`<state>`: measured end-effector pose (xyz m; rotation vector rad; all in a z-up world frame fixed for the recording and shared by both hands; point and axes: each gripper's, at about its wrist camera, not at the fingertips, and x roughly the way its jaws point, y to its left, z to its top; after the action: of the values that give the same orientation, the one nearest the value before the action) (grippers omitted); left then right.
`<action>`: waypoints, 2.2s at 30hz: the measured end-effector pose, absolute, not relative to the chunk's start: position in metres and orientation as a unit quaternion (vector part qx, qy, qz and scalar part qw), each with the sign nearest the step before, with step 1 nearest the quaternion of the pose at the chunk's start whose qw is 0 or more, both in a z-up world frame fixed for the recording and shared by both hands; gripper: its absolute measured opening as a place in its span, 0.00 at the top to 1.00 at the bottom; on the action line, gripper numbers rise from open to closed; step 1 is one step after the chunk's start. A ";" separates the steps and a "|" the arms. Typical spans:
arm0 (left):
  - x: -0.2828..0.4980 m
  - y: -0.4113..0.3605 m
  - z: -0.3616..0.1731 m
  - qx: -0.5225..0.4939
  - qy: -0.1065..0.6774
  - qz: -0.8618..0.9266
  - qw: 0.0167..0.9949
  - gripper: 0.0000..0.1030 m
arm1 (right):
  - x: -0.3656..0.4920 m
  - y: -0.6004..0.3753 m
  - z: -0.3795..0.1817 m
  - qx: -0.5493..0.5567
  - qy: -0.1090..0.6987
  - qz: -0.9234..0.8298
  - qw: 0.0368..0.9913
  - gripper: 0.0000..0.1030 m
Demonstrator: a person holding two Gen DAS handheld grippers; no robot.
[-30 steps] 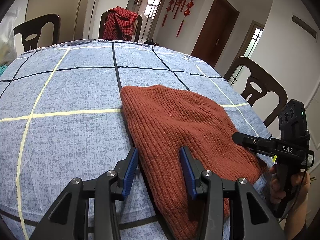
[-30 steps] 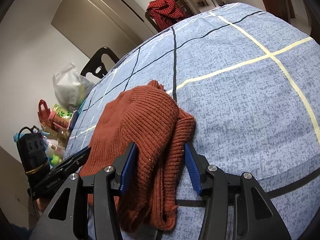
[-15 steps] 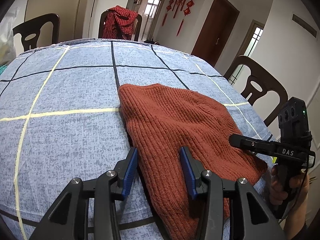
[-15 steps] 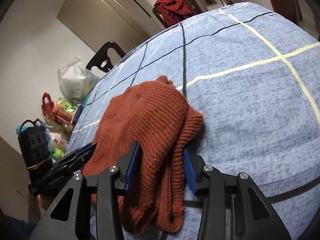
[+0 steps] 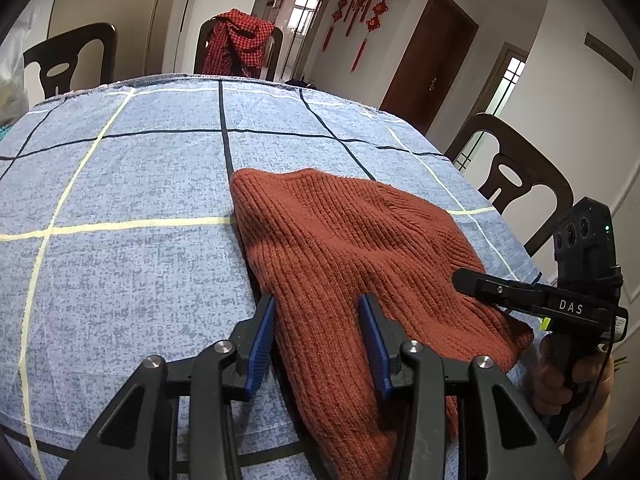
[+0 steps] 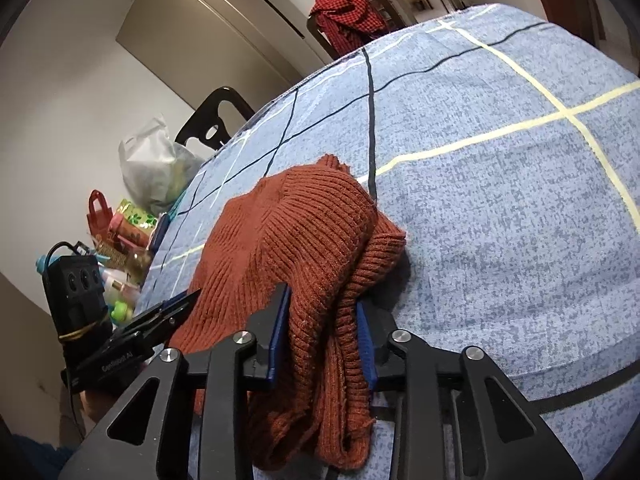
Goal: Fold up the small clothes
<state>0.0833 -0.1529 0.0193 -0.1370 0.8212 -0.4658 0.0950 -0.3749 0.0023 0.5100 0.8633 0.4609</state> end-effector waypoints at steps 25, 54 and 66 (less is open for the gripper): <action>0.078 -0.084 0.064 -0.059 0.338 -0.211 0.915 0.72 | 0.108 -0.299 0.048 0.218 0.376 0.292 0.852 0.74; 0.114 -0.005 0.018 -0.140 0.399 -0.157 0.893 0.58 | 0.167 -0.261 0.000 0.228 0.458 0.301 0.805 0.68; 0.124 -0.010 0.015 -0.168 0.413 -0.176 0.878 0.68 | 0.168 -0.256 0.002 0.221 0.454 0.305 0.807 0.72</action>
<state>0.1236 -0.0100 0.0154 -0.3499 0.8614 -0.3665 0.1677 -0.2555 0.0019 0.4729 0.9722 0.6533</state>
